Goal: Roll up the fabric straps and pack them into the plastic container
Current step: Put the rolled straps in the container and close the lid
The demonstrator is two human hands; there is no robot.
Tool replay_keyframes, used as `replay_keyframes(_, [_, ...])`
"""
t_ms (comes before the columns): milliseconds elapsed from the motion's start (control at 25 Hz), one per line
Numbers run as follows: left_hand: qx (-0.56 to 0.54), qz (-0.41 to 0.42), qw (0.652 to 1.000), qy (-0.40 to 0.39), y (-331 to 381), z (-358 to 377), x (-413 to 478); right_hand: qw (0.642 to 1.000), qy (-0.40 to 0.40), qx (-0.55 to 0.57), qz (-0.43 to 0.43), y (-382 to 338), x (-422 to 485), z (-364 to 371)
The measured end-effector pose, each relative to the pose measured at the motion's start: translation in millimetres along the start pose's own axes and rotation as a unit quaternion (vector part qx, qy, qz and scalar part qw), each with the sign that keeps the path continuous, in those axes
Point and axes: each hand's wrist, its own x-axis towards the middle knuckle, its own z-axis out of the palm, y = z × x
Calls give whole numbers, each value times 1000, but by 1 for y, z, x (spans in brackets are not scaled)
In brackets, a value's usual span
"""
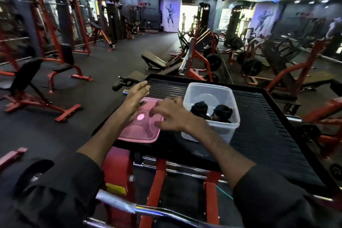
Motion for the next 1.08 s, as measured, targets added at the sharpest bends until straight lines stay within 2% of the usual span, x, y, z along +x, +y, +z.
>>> replay_keyframes(80, [-10, 1, 1000, 21, -4, -29, -9, 993, -107, -24, -48, -15, 14, 28])
replay_keyframes(160, [-28, 2, 998, 49, -7, -53, -20, 988, -140, -29, -59, -14, 22, 52])
replay_keyframes(360, [20, -6, 998, 55, -3, -80, -42, 993, -44, 17, -113, -6, 19, 69])
replay_keyframes(440, [39, 5, 997, 69, -1, -88, -43, 988, -4, 92, -123, -3, 23, 60])
replay_keyframes(520, [9, 17, 995, 98, 10, -96, -45, 972, 36, 204, -113, 2, 33, 35])
replay_keyframes(600, [-94, 8, 987, 129, 27, -108, -44, 934, 100, 328, -103, 9, 38, -4])
replay_keyframes(720, [-212, -10, 967, 142, 44, -121, -46, 835, 187, 510, -84, 21, 35, -62])
replay_keyframes(800, [-226, -19, 973, 44, 49, -109, -56, 762, 237, 597, -77, 28, 32, -88])
replay_keyframes(880, [-237, -26, 969, -70, 51, -87, -69, 706, 277, 649, -65, 31, 29, -105])
replay_keyframes(1000, [-309, -43, 922, -228, 63, -66, -87, 630, 333, 701, -33, 31, 21, -121])
replay_keyframes(1080, [-324, -40, 895, -304, 75, -53, -95, 579, 385, 719, -11, 34, 13, -130])
